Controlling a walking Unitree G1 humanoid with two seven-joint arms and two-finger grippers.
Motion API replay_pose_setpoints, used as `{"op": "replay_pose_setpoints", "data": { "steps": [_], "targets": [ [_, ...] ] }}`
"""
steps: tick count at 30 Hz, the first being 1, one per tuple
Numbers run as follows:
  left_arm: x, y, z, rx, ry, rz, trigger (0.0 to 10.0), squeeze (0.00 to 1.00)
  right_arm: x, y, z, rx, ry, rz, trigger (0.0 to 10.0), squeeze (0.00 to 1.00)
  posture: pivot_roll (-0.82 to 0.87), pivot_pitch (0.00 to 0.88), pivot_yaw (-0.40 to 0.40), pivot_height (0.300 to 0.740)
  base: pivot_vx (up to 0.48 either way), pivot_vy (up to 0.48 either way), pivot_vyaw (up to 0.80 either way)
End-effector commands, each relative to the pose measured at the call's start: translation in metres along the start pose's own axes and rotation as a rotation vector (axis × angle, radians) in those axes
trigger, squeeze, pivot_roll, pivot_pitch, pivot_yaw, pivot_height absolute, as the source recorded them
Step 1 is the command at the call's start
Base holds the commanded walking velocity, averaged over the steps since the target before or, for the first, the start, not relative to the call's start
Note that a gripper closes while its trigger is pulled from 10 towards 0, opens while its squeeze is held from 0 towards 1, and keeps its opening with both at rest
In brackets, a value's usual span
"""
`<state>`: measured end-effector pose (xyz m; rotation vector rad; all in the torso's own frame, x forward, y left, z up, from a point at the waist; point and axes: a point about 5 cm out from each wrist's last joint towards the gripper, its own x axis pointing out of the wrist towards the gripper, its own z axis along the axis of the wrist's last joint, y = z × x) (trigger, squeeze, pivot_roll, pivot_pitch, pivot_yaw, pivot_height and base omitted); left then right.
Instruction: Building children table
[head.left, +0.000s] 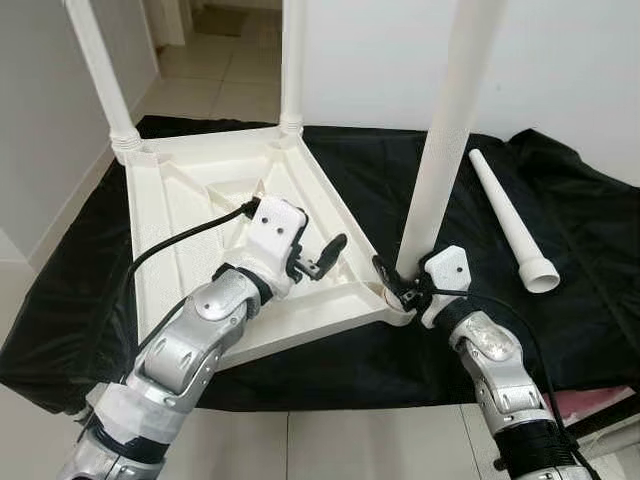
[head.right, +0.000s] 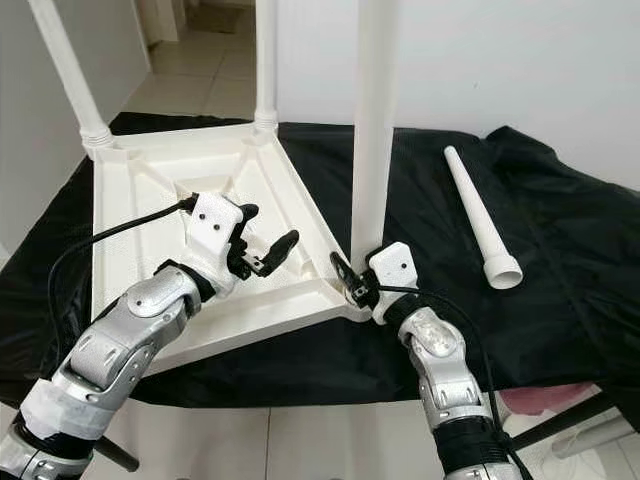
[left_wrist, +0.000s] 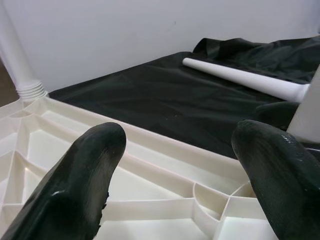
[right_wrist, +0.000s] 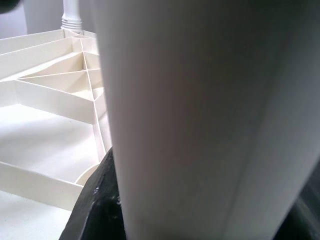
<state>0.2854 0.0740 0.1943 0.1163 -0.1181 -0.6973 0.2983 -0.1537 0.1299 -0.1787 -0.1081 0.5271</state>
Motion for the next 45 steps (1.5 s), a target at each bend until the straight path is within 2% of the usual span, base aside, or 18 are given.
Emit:
{"op": "replay_pose_setpoints", "data": {
  "steps": [1,7,12,20,24,25,32,33,34,36,37,39,45],
  "targets": [
    [0.001,-0.009,0.002,0.004,0.002,-0.155,10.0,0.00,-0.008,0.003,-0.026,0.079,0.145,0.012,10.0,0.00,0.00,0.000,-0.048,0.740,0.000,0.000,0.00],
    [0.002,-0.008,0.002,0.005,-0.001,-0.156,10.0,0.00,-0.007,0.000,-0.024,0.087,0.139,0.006,10.0,0.00,0.00,0.000,-0.048,0.740,0.000,0.000,0.00],
    [0.001,-0.008,0.003,0.008,-0.002,-0.153,10.0,0.00,-0.008,-0.006,-0.025,0.167,0.126,-0.057,10.0,0.00,0.01,0.000,-0.051,0.740,0.000,0.000,0.00],
    [0.001,-0.007,0.003,0.010,-0.001,-0.153,10.0,0.00,-0.011,-0.004,-0.032,0.293,0.133,-0.134,10.0,0.00,0.01,0.000,-0.049,0.740,0.000,0.000,0.00],
    [0.001,-0.007,0.003,0.009,0.000,-0.153,10.0,0.00,-0.012,-0.004,-0.035,0.314,0.141,-0.164,10.0,0.00,0.01,0.000,-0.045,0.740,0.000,0.000,0.00],
    [0.001,-0.007,0.003,0.008,0.001,-0.155,10.0,0.00,-0.012,-0.005,-0.040,0.334,0.164,-0.203,10.0,0.00,0.01,0.002,-0.042,0.740,0.000,0.000,0.00],
    [0.001,-0.008,0.004,0.008,0.000,-0.160,10.0,0.00,-0.013,-0.005,-0.044,0.371,0.172,-0.226,10.0,0.00,0.01,0.006,-0.042,0.740,0.000,0.000,0.00],
    [0.000,-0.007,0.004,0.004,-0.002,-0.159,10.0,0.00,-0.014,-0.002,-0.043,0.320,0.167,-0.204,10.0,0.00,0.01,0.009,-0.042,0.740,0.000,0.000,0.00],
    [0.000,-0.007,0.004,0.004,-0.002,-0.159,10.0,0.00,-0.014,-0.002,-0.043,0.320,0.167,-0.204,10.0,0.00,0.01,0.009,-0.042,0.740,0.000,0.000,0.00],
    [0.000,-0.007,0.004,0.000,-0.003,-0.158,10.0,0.00,-0.014,0.002,-0.042,0.220,0.174,-0.160,10.0,0.00,0.01,0.010,-0.042,0.740,0.000,0.000,0.00],
    [0.000,-0.007,0.004,0.000,-0.003,-0.158,10.0,0.00,-0.014,0.002,-0.042,0.220,0.174,-0.160,10.0,0.00,0.01,0.010,-0.042,0.740,0.000,0.000,0.00],
    [0.000,-0.007,0.004,-0.002,-0.004,-0.157,10.0,0.00,-0.014,0.008,-0.042,0.128,0.184,-0.106,10.0,0.00,0.01,0.013,-0.041,0.740,0.000,0.000,0.00],
    [0.000,-0.007,0.005,-0.009,-0.003,-0.153,10.0,0.00,-0.014,0.010,-0.043,0.063,0.192,-0.072,10.0,0.00,0.01,0.021,-0.042,0.740,0.000,0.000,0.00]
  ]
}}
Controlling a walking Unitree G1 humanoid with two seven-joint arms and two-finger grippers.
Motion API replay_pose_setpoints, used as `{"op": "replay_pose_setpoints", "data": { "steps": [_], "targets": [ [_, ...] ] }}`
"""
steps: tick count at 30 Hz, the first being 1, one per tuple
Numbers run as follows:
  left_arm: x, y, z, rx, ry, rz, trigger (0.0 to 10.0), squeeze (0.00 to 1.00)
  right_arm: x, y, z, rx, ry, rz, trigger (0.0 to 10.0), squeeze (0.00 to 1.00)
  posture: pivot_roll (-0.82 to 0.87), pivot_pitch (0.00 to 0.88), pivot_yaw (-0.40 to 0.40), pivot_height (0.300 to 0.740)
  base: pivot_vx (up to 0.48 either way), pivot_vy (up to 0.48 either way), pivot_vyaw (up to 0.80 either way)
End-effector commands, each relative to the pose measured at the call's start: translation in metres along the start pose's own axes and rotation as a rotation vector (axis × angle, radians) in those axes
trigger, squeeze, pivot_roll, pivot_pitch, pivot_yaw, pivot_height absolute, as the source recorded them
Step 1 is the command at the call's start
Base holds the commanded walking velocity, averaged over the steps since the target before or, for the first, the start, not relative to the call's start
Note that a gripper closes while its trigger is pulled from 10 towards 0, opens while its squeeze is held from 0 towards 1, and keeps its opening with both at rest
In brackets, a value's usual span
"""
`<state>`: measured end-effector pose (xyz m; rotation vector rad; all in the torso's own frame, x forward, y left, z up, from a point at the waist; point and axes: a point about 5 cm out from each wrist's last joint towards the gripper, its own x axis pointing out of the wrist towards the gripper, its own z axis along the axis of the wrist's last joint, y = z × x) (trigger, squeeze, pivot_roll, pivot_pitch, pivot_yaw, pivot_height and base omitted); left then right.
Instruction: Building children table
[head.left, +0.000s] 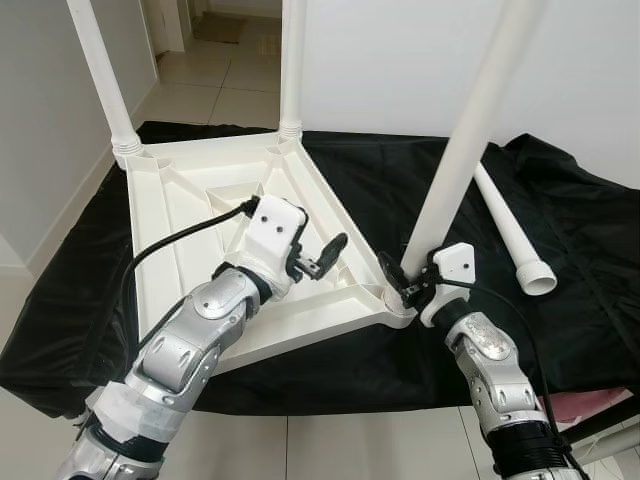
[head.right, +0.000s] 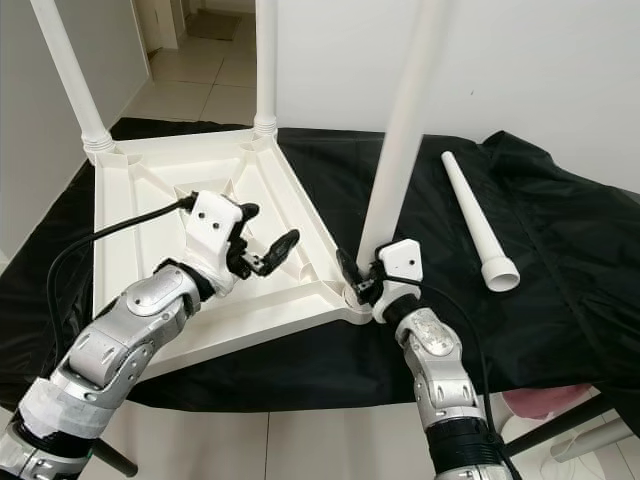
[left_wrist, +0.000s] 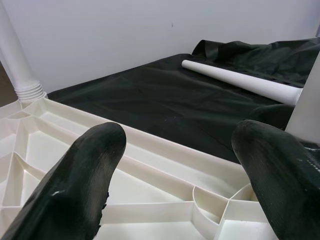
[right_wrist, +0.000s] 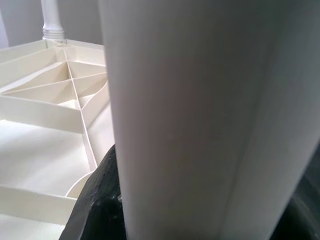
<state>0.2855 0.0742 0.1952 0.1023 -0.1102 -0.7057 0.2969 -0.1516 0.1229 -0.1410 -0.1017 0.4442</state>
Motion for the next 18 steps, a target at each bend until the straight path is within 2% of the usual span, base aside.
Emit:
{"op": "replay_pose_setpoints", "data": {
  "steps": [1,6,9,10,11,15,18],
  "targets": [
    [0.000,-0.007,0.004,0.007,-0.003,-0.144,10.0,0.00,-0.014,0.003,-0.037,0.013,0.193,0.009,10.0,0.00,0.01,0.024,-0.041,0.740,0.000,0.000,0.00],
    [0.000,-0.007,0.004,0.004,-0.002,-0.143,10.0,0.00,-0.014,0.002,-0.037,0.016,0.185,0.003,10.0,0.00,0.01,0.025,-0.041,0.740,0.000,0.000,0.00],
    [0.000,-0.006,0.006,-0.028,-0.011,-0.162,10.0,0.00,-0.011,0.001,-0.021,0.029,0.114,0.016,10.0,0.00,0.01,0.026,-0.041,0.740,0.000,0.000,0.00],
    [0.001,-0.006,0.007,-0.034,-0.016,-0.171,10.0,0.24,-0.010,0.001,-0.017,0.026,0.103,0.026,10.0,0.00,0.01,0.025,-0.042,0.740,0.000,0.000,0.00],
    [0.001,-0.006,0.008,-0.043,-0.019,-0.178,10.0,0.98,-0.009,0.000,-0.013,0.014,0.097,0.035,10.0,0.00,0.00,0.023,-0.041,0.740,0.000,0.000,0.00],
    [0.001,-0.007,0.011,-0.071,-0.036,-0.206,10.0,1.00,-0.007,-0.002,-0.007,0.002,0.088,0.057,10.0,0.00,0.00,0.020,-0.043,0.740,0.000,0.000,0.00],
    [0.002,-0.011,0.017,-0.086,-0.066,-0.268,10.0,1.00,-0.003,-0.006,0.005,-0.011,0.084,0.117,10.0,0.00,0.00,0.013,-0.051,0.740,0.000,0.000,0.00]
  ]
}}
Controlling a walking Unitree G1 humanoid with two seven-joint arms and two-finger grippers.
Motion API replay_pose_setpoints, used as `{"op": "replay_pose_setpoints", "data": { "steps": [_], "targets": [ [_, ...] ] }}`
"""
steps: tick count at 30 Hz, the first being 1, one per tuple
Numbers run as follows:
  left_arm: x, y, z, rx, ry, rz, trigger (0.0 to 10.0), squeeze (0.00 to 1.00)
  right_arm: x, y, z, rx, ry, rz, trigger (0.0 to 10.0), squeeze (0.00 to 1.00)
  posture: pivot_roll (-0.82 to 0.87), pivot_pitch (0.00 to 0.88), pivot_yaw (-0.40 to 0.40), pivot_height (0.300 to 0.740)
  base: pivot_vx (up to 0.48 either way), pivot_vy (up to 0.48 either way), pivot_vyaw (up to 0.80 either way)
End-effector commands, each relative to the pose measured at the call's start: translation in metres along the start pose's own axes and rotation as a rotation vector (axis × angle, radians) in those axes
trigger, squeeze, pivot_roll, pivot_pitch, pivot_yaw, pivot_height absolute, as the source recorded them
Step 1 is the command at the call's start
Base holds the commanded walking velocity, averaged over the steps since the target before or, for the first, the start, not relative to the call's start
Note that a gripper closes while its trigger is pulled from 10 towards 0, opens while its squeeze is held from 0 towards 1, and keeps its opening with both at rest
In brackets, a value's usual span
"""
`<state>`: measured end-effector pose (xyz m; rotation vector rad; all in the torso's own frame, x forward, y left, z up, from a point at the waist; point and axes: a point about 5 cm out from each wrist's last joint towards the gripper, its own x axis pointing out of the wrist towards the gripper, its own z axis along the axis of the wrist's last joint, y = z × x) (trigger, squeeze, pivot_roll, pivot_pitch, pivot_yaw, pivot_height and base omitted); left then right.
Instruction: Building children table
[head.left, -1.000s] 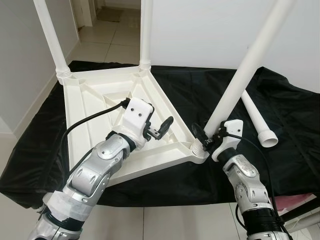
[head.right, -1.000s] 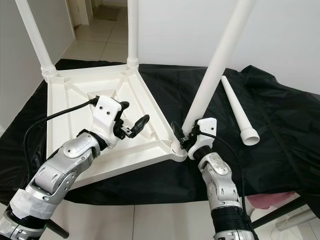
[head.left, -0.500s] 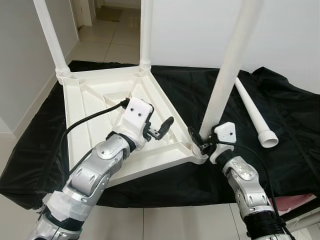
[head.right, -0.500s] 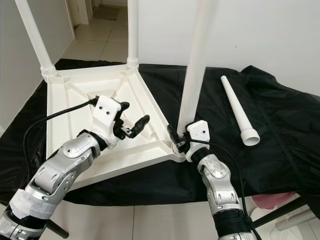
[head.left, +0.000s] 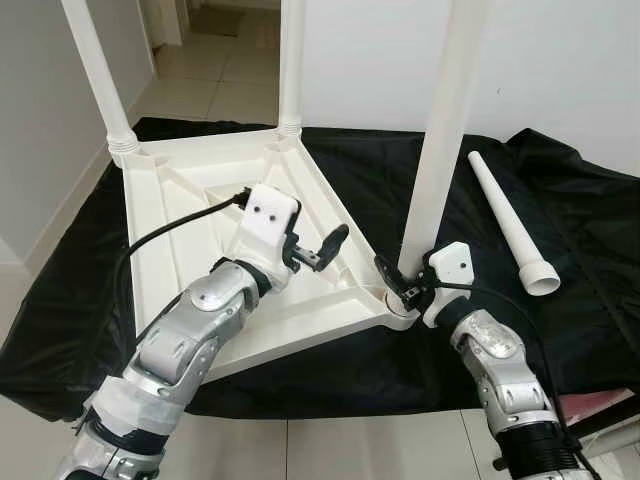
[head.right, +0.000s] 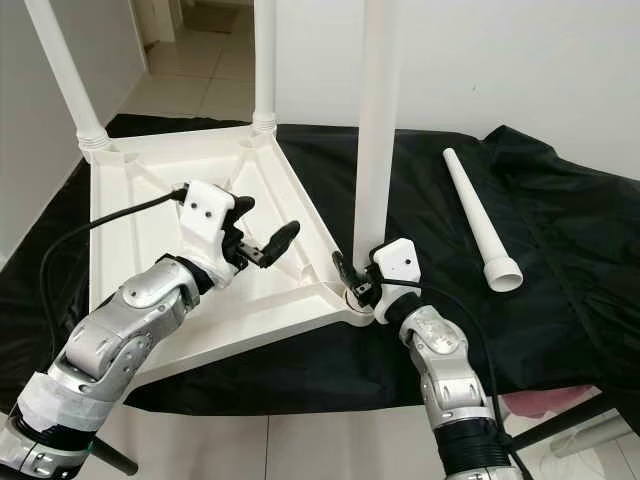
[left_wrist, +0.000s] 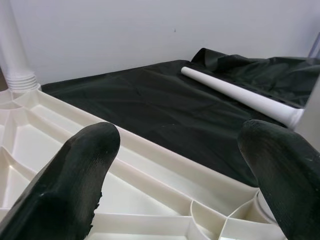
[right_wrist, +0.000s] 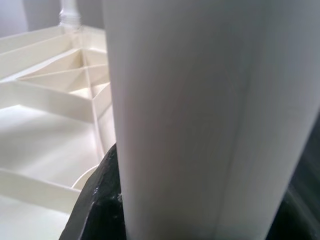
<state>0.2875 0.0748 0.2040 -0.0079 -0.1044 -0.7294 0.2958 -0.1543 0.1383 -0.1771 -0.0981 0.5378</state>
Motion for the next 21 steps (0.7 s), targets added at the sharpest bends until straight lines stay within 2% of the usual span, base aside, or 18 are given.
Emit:
{"op": "replay_pose_setpoints", "data": {
  "steps": [1,2,3,4,5,6,9,10,11,13,18,21],
  "targets": [
    [0.000,-0.015,0.007,0.013,-0.020,-0.252,10.0,1.00,-0.002,-0.001,-0.010,0.023,0.079,0.023,10.0,0.00,0.00,0.013,-0.051,0.740,0.000,0.000,0.00],
    [0.001,-0.017,0.011,0.029,-0.033,-0.281,10.0,1.00,-0.002,-0.005,-0.005,0.008,0.082,0.041,10.0,0.00,0.01,0.010,-0.057,0.740,0.000,0.000,0.00],
    [0.001,-0.019,0.013,0.039,-0.042,-0.300,10.0,0.62,-0.001,-0.008,-0.001,-0.002,0.084,0.052,10.0,0.00,0.01,0.010,-0.057,0.740,0.000,0.000,0.00],
    [0.001,-0.019,0.013,0.039,-0.042,-0.300,10.0,0.62,-0.001,-0.008,-0.001,-0.002,0.084,0.052,10.0,0.00,0.01,0.010,-0.057,0.740,0.000,0.000,0.00],
    [0.000,-0.021,0.016,0.049,-0.053,-0.336,10.0,0.00,-0.001,-0.013,0.005,-0.007,0.083,0.065,10.0,0.00,0.01,0.008,-0.061,0.740,0.000,0.000,0.00],
    [0.000,-0.021,0.016,0.049,-0.053,-0.336,10.0,0.00,-0.001,-0.013,0.005,-0.007,0.083,0.065,10.0,0.00,0.01,0.008,-0.061,0.740,0.000,0.000,0.00],
    [0.000,-0.029,0.027,0.036,-0.084,-0.449,10.0,0.00,0.000,-0.027,0.023,-0.003,0.061,0.121,10.0,0.00,0.01,0.001,-0.072,0.740,0.000,0.000,0.00],
    [0.000,-0.029,0.027,0.036,-0.084,-0.449,10.0,0.00,0.000,-0.027,0.023,-0.003,0.061,0.121,10.0,0.00,0.01,0.001,-0.072,0.740,0.000,0.000,0.00],
    [0.001,-0.032,0.032,-0.003,-0.106,-0.513,10.0,0.00,0.000,-0.031,0.028,-0.037,0.075,0.168,10.0,0.00,0.01,0.000,-0.076,0.740,0.000,0.000,0.00],
    [0.003,-0.036,0.037,-0.043,-0.128,-0.575,10.0,0.00,0.001,-0.034,0.030,-0.076,0.095,0.210,10.0,0.00,0.00,0.000,-0.076,0.740,0.000,0.000,0.00],
    [0.005,-0.037,0.040,-0.055,-0.138,-0.602,10.0,0.00,0.003,-0.036,0.031,-0.083,0.104,0.222,10.0,0.00,0.00,0.000,-0.076,0.740,0.000,0.000,0.00],
    [0.008,-0.042,0.044,-0.091,-0.142,-0.654,10.0,0.00,0.004,-0.034,0.032,-0.075,0.119,0.282,10.0,0.00,0.00,0.000,-0.074,0.740,0.000,0.000,0.00]
  ]
}}
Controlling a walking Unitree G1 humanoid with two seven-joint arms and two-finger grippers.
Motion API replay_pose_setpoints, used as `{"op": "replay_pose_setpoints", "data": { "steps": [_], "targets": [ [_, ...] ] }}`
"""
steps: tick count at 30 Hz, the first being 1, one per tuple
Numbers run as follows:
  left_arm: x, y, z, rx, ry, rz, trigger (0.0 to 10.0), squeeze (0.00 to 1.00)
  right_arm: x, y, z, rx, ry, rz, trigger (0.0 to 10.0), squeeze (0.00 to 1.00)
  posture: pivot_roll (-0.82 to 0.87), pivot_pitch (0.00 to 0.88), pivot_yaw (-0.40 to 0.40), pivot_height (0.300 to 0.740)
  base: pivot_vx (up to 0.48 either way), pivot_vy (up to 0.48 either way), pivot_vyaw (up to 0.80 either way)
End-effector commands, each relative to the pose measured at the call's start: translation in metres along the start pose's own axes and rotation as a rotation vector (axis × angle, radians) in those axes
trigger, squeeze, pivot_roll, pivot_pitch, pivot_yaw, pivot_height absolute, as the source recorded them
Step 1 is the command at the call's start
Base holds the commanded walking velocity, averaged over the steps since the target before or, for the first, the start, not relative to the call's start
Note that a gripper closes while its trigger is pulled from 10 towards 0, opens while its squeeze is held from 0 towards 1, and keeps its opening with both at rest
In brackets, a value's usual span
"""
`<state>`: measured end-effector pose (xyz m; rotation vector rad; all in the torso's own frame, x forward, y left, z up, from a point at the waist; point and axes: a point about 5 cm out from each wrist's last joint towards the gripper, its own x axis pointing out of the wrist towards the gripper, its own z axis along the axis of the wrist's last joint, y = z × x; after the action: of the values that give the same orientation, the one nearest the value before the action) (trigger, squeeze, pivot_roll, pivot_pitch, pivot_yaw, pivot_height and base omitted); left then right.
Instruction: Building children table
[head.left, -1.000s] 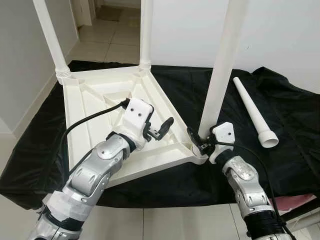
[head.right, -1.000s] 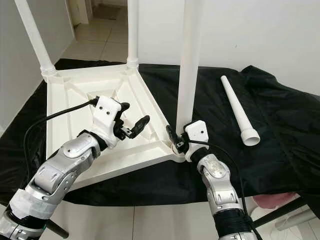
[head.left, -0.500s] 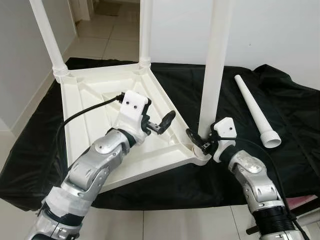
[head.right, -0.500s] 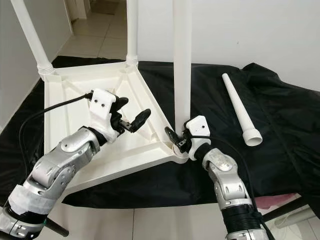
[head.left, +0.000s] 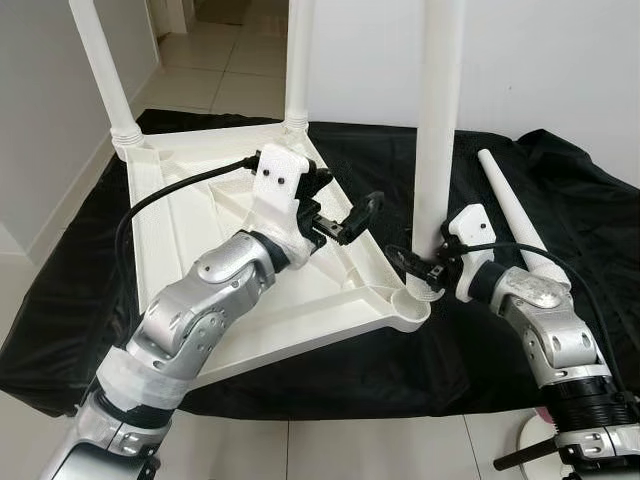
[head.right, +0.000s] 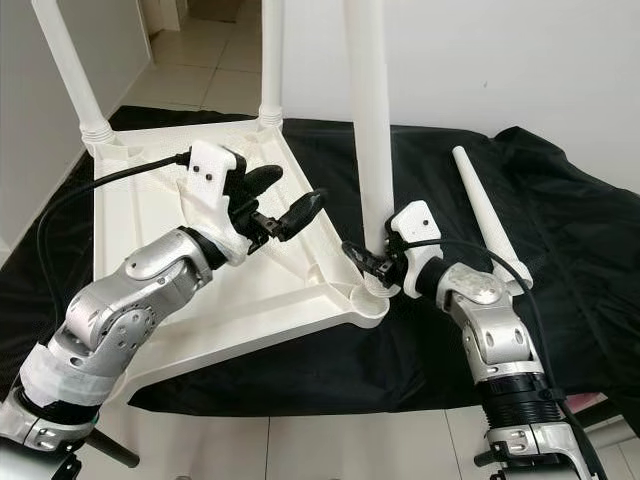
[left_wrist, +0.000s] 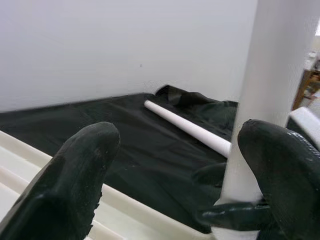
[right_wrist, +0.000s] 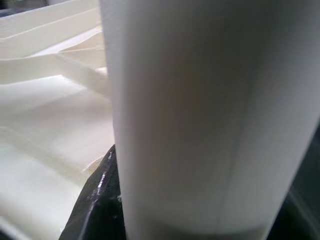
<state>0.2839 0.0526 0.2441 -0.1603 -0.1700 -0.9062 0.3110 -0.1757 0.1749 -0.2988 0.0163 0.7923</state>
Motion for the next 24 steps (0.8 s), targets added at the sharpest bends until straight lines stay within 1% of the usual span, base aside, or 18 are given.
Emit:
{"op": "replay_pose_setpoints", "data": {
  "steps": [1,3,4,5,6,8,9,10,12,14,18,19,21,22,24],
  "targets": [
    [-0.001,-0.029,0.006,-0.017,-0.003,-0.530,10.0,0.00,0.002,0.000,0.002,-0.004,0.014,0.051,10.0,0.00,0.00,0.000,-0.072,0.740,0.000,0.000,0.00],
    [0.002,-0.035,0.013,-0.057,-0.024,-0.613,10.0,0.00,0.006,0.002,0.004,0.017,0.009,0.097,10.0,0.00,0.00,0.000,-0.069,0.740,0.000,0.000,0.00],
    [0.002,-0.035,0.013,-0.057,-0.024,-0.613,10.0,0.00,0.006,0.002,0.004,0.017,0.009,0.097,10.0,0.00,0.00,0.000,-0.069,0.740,0.000,0.000,0.00],
    [0.002,-0.036,0.016,-0.067,-0.033,-0.636,10.0,0.00,0.007,0.001,0.005,0.026,0.004,0.102,10.0,0.00,0.00,0.000,-0.069,0.740,0.000,0.000,0.00],
    [0.003,-0.038,0.020,-0.099,-0.042,-0.678,10.0,0.00,0.010,0.002,0.007,0.040,-0.004,0.118,10.0,0.00,0.00,0.000,-0.068,0.740,0.000,0.000,0.00],
    [0.003,-0.039,0.022,-0.109,-0.044,-0.688,10.0,0.00,0.010,0.003,0.007,0.041,-0.004,0.125,10.0,0.00,0.00,0.000,-0.068,0.740,0.000,0.000,0.00],
    [0.002,-0.040,0.025,-0.167,-0.052,-0.726,10.0,0.00,0.012,0.004,0.007,0.052,-0.011,0.135,10.0,0.00,0.00,0.000,-0.065,0.740,0.000,0.000,0.00],
    [0.001,-0.040,0.027,-0.208,-0.058,-0.753,10.0,0.00,0.013,0.005,0.008,0.060,-0.016,0.141,10.0,0.00,0.00,0.000,-0.065,0.740,0.000,0.000,0.00],
    [0.003,-0.040,0.033,-0.249,-0.093,-0.781,10.0,0.00,0.016,0.010,0.008,0.093,-0.028,0.168,10.0,0.00,0.00,0.000,-0.065,0.740,0.000,0.000,0.00],
    [0.003,-0.040,0.033,-0.249,-0.093,-0.781,10.0,0.00,0.016,0.010,0.008,0.093,-0.028,0.168,10.0,0.00,0.00,0.000,-0.065,0.740,0.000,0.000,0.00],
    [0.007,-0.039,0.041,-0.273,-0.122,-0.812,10.0,0.00,0.022,0.022,0.008,0.117,-0.021,0.246,10.0,0.00,-0.01,0.000,-0.062,0.740,0.000,0.000,0.00],
    [0.007,-0.039,0.041,-0.273,-0.122,-0.812,10.0,0.00,0.022,0.022,0.008,0.117,-0.021,0.246,10.0,0.00,-0.01,0.000,-0.062,0.740,0.000,0.000,0.00],
    [0.011,-0.038,0.043,-0.259,-0.122,-0.808,10.0,0.00,0.025,0.029,0.010,0.126,-0.028,0.296,10.0,0.00,0.00,0.000,-0.062,0.740,0.000,0.000,0.00],
    [0.011,-0.038,0.043,-0.259,-0.122,-0.808,10.0,0.00,0.025,0.029,0.010,0.126,-0.028,0.296,10.0,0.00,0.00,0.000,-0.062,0.740,0.000,0.000,0.00],
    [0.015,-0.038,0.044,-0.223,-0.117,-0.800,10.0,0.00,0.027,0.038,0.011,0.137,-0.033,0.346,10.0,0.00,-0.01,0.000,-0.062,0.740,0.000,0.000,0.00]
  ]
}}
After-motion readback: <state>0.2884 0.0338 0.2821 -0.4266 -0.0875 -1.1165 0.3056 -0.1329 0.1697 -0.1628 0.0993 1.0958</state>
